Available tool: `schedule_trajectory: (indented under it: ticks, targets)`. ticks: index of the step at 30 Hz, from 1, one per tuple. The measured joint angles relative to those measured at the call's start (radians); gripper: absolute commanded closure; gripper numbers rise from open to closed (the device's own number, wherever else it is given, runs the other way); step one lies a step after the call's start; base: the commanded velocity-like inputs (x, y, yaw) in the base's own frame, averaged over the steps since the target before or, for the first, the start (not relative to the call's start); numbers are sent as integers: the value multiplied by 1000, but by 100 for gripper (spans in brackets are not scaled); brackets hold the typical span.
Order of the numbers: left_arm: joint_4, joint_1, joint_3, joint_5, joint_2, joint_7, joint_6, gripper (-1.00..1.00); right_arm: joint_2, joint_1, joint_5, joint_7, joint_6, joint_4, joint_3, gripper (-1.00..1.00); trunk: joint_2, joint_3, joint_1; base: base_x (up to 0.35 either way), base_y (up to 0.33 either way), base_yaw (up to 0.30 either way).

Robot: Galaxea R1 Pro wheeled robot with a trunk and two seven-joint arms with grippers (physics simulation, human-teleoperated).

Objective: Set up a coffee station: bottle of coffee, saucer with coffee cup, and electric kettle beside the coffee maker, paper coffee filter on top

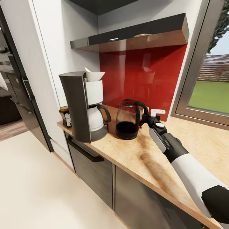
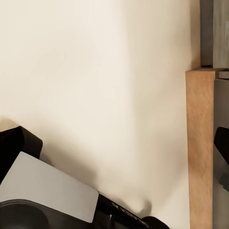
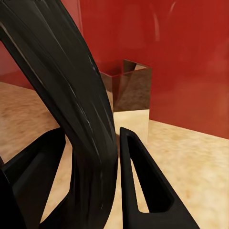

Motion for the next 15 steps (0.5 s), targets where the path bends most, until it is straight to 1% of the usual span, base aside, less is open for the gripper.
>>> schedule_trajectory:
  ticks: [12,13,15]
  targets:
    - [0,0,0,0,0,0,0,-100,0,0,0,0,0,0,0,100,0,0,0,0,0,0]
    - [0,0,0,0,0,0,0,-100,0,0,0,0,0,0,0,-100,0,0,0,0,0,0]
    - [0,0,0,0,0,0,0,-100,0,1,-3,1,0,6,1,-100,0,0,0,0,0,0]
